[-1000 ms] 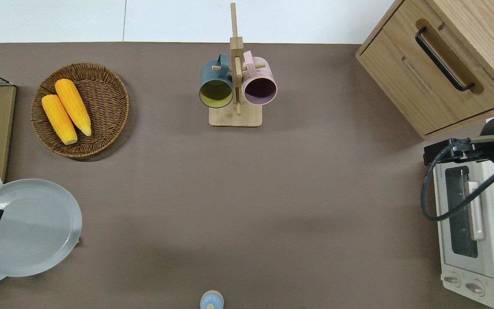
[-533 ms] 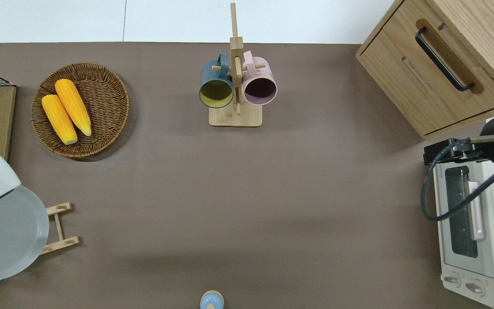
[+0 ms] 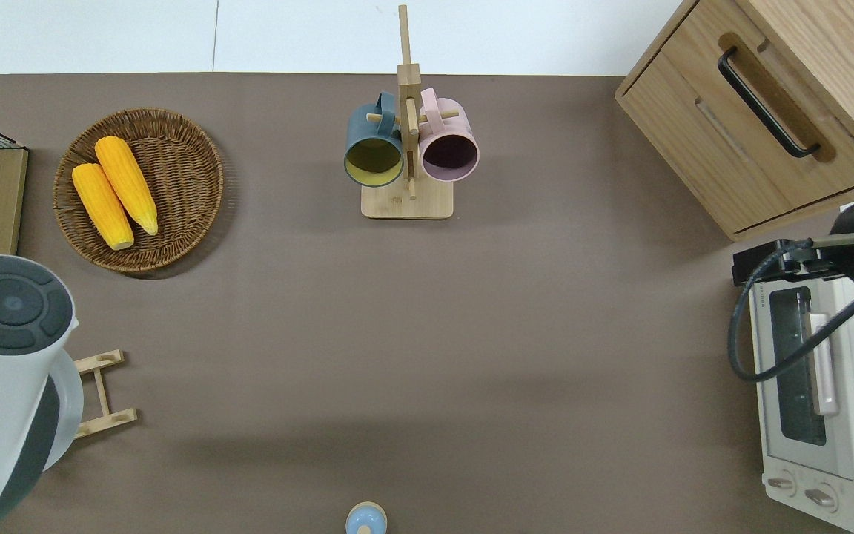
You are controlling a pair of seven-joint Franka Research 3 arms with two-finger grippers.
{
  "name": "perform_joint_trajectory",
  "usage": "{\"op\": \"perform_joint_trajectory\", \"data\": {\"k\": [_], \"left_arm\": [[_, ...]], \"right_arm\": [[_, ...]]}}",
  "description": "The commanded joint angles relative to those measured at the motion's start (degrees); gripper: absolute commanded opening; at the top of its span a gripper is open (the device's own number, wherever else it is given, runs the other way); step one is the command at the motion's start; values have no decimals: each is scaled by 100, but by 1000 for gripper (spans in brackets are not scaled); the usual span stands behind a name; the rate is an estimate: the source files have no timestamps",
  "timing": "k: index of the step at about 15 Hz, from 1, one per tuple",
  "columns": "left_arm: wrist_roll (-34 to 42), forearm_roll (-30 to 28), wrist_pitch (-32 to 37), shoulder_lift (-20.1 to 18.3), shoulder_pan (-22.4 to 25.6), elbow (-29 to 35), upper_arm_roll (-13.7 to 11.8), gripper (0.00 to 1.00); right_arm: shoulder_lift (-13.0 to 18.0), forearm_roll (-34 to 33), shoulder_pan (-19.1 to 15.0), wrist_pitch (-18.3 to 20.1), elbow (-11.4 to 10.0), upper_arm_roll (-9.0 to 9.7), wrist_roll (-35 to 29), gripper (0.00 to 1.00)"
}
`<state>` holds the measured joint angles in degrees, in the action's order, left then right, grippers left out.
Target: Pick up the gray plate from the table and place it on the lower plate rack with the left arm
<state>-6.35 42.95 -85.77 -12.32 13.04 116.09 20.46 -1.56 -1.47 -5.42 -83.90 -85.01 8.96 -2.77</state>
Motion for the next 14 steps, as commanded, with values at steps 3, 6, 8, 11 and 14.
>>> {"op": "perform_joint_trajectory", "data": {"k": [3,6,8,11,14], "left_arm": [[-533,521,-378,37,-21,537,20,0],[-762,749,-537,37,-21,827,20,0],[-972,758,-633,89,-21,968,20,0],[-1219,881,-678,151,-21,1118,20,0],[-1517,1022,-722,256,-30,1258,20,0]], "right_arm": [[-2,15,41,5,37,-34,-22,983],[-2,15,41,5,37,-34,-22,983],[-2,15,41,5,37,-34,-22,983],[-2,15,41,5,37,-34,-22,983],[-2,15,41,5,37,-34,-22,983]]}}
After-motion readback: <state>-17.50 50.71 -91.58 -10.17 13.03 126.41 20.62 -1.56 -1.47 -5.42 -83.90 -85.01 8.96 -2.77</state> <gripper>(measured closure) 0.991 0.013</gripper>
